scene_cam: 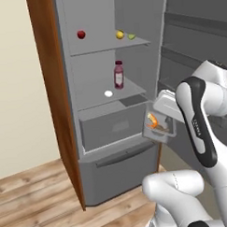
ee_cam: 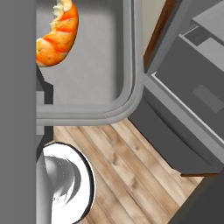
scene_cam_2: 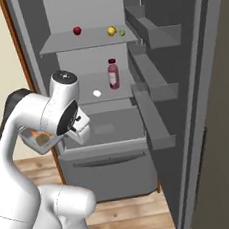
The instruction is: Place the tupperware on the second highest shelf of the fridge. Make space for the tupperware among the existing items by rearranging them on the shelves if needed. Close the fridge door when finished.
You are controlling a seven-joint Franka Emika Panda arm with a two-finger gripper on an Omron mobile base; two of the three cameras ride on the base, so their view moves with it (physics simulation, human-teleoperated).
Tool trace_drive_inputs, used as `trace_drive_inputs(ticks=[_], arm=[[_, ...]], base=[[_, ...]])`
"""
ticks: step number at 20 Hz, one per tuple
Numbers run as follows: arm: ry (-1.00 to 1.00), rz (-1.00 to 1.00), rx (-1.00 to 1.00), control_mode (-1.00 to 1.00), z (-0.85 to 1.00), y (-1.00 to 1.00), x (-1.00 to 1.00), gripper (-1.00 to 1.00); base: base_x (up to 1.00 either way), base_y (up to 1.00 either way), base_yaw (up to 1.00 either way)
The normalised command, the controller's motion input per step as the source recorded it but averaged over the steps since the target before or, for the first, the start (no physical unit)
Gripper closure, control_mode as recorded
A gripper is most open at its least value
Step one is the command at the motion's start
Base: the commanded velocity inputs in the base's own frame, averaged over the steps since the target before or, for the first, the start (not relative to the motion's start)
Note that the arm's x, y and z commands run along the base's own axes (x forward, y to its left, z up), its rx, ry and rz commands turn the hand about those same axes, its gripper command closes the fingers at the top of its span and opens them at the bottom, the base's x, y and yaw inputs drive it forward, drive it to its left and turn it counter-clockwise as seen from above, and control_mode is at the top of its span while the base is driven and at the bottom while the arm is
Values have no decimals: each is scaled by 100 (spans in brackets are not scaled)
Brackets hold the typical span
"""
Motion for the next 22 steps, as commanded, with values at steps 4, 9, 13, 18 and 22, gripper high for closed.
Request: trace_drive_inputs(ticks=[4, 9, 13, 18, 22], arm=[[0, 0, 0, 100, 0, 0, 0, 100], [0, 0, 0, 100, 0, 0, 0, 100], [0, 0, 0, 100, 0, 0, 0, 100], [0, 0, 0, 100, 0, 0, 0, 100], [0, 0, 0, 100, 0, 0, 0, 100]], base=[[51, -20, 24], [54, -33, 28], [49, -37, 26], [47, -31, 20], [53, -21, 11]])
